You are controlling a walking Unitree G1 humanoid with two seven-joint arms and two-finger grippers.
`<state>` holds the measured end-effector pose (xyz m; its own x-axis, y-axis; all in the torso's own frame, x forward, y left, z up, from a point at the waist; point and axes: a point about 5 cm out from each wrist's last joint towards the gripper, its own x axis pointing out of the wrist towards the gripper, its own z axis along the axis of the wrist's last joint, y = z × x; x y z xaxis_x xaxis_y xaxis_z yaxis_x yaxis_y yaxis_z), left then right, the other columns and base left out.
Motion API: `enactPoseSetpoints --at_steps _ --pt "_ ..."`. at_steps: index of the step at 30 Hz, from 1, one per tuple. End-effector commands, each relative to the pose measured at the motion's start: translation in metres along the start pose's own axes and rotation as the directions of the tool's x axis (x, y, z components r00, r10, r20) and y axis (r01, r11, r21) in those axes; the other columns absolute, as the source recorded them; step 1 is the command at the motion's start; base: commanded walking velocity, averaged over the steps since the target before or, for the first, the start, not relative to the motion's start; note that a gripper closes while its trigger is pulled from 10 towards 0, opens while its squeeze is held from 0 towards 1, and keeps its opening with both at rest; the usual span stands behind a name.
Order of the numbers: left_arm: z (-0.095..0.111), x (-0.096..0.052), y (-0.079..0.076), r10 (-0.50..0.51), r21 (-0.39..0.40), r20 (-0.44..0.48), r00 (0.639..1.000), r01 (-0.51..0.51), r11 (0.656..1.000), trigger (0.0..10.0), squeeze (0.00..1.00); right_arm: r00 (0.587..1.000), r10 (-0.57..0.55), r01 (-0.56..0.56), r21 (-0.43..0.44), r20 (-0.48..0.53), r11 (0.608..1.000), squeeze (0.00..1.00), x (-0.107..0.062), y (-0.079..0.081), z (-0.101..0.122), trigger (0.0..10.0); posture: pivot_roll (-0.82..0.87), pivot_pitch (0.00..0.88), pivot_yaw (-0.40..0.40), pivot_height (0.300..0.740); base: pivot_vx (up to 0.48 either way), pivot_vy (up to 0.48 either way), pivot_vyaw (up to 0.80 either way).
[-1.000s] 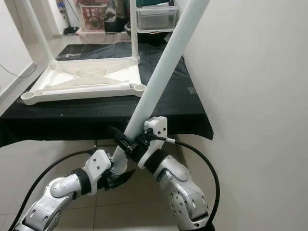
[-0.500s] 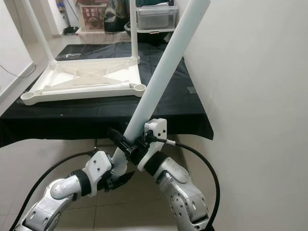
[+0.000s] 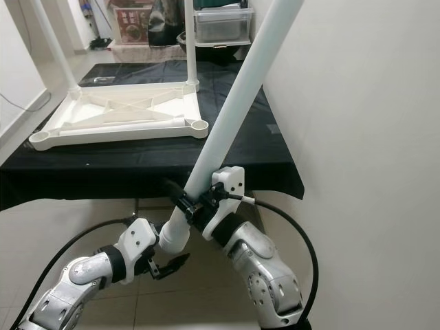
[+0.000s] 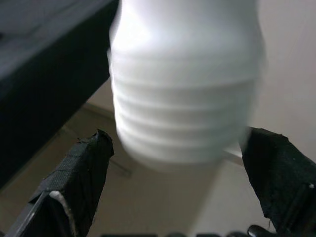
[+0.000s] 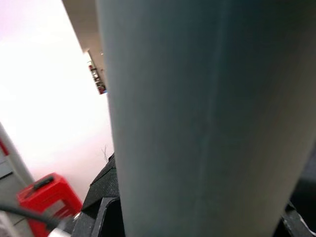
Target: Building children table
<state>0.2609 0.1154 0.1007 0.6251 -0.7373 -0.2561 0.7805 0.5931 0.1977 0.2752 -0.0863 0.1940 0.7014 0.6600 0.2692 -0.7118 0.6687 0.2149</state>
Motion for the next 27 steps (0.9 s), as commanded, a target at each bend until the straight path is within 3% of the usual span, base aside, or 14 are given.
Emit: enactPoseSetpoints --at_steps 1,3,4,8,9,10,11,12,13,14,15,19,23,27 --pt "-0.007 -0.007 0.004 0.027 -0.001 -0.027 0.999 -0.027 1.0 10.0 0.0 1.0 -0.02 0.02 -0.011 0.013 1.0 0.0 0.0 -0.004 0.002 0.0 0.02 0.032 -0.004 0.74 0.0 0.0 0.0" --pt "-0.009 -0.01 0.005 0.05 -0.009 -0.031 0.998 -0.05 0.999 10.0 0.0 0.999 -0.042 0.043 -0.025 0.015 0.999 0.0 0.0 -0.009 0.003 0.0 0.02 0.03 -0.006 0.74 0.0 0.0 0.0" --pt "-0.011 -0.013 0.007 0.092 -0.019 -0.031 0.995 -0.093 0.996 10.0 0.0 0.997 -0.079 0.079 -0.043 0.019 0.996 0.0 -0.001 -0.015 0.005 10.0 0.02 0.03 -0.003 0.74 0.0 0.0 0.0" --pt "-0.012 -0.017 0.012 0.175 -0.038 -0.02 0.984 -0.176 0.984 10.0 0.0 0.986 -0.165 0.168 -0.095 0.032 0.981 0.0 -0.003 -0.027 0.009 10.0 0.03 0.031 -0.005 0.74 0.0 0.0 0.0" --pt "-0.008 -0.019 0.017 0.272 -0.049 0.006 0.962 -0.271 0.961 10.0 0.0 0.972 -0.233 0.236 -0.133 0.038 0.963 0.0 -0.005 -0.035 0.01 10.0 0.03 0.033 -0.009 0.74 0.0 0.0 0.0" --pt "-0.008 -0.019 0.017 0.272 -0.049 0.006 0.962 -0.271 0.961 10.0 0.0 0.972 -0.233 0.236 -0.133 0.038 0.963 0.0 -0.005 -0.035 0.01 10.0 0.03 0.033 -0.009 0.74 0.0 0.0 0.0" --pt "-0.001 -0.021 0.022 0.366 -0.06 0.043 0.93 -0.363 0.93 10.0 0.0 0.958 -0.285 0.288 -0.167 0.042 0.943 0.0 -0.007 -0.041 0.009 10.0 0.03 0.033 -0.013 0.74 0.0 0.0 0.0" --pt "-0.001 -0.021 0.022 0.366 -0.06 0.043 0.93 -0.363 0.93 10.0 0.0 0.958 -0.285 0.288 -0.167 0.042 0.943 0.0 -0.007 -0.041 0.009 10.0 0.03 0.033 -0.013 0.74 0.0 0.0 0.0" --pt "0.006 -0.022 0.025 0.44 -0.08 0.071 0.895 -0.435 0.897 10.0 0.0 0.945 -0.324 0.327 -0.19 0.044 0.926 0.0 -0.009 -0.044 0.008 10.0 0.03 0.036 -0.014 0.74 0.0 0.0 0.0" --pt "0.006 -0.022 0.025 0.44 -0.08 0.071 0.895 -0.435 0.897 10.0 0.0 0.945 -0.324 0.327 -0.19 0.044 0.926 0.0 -0.009 -0.044 0.008 10.0 0.03 0.036 -0.014 0.74 0.0 0.0 0.0" --pt "0.012 -0.022 0.026 0.49 -0.1 0.097 0.866 -0.482 0.871 10.0 0.0 0.938 -0.345 0.346 -0.202 0.041 0.916 0.0 -0.012 -0.045 0.005 10.0 0.03 0.037 -0.016 0.74 0.0 0.0 0.0" --pt "0.019 -0.021 0.024 0.511 -0.114 0.119 0.852 -0.499 0.859 10.0 0.0 0.933 -0.357 0.355 -0.226 0.033 0.907 0.0 -0.014 -0.044 0.001 10.0 0.03 0.041 -0.019 0.74 0.0 0.0 0.0" --pt "0.041 -0.01 0.005 0.495 -0.195 0.178 0.85 -0.463 0.865 10.0 0.0 0.931 -0.366 0.356 -0.212 -0.011 0.91 0.0 -0.019 -0.028 -0.02 10.0 0.03 0.039 -0.019 0.74 0.0 0.0 0.0" --pt "0.045 -0.009 0.004 0.501 -0.23 0.185 0.845 -0.459 0.858 10.0 0.0 0.925 -0.38 0.369 -0.21 -0.013 0.906 0.0 -0.02 -0.028 -0.024 10.0 0.03 0.038 -0.018 0.74 0.0 0.0 0.0"
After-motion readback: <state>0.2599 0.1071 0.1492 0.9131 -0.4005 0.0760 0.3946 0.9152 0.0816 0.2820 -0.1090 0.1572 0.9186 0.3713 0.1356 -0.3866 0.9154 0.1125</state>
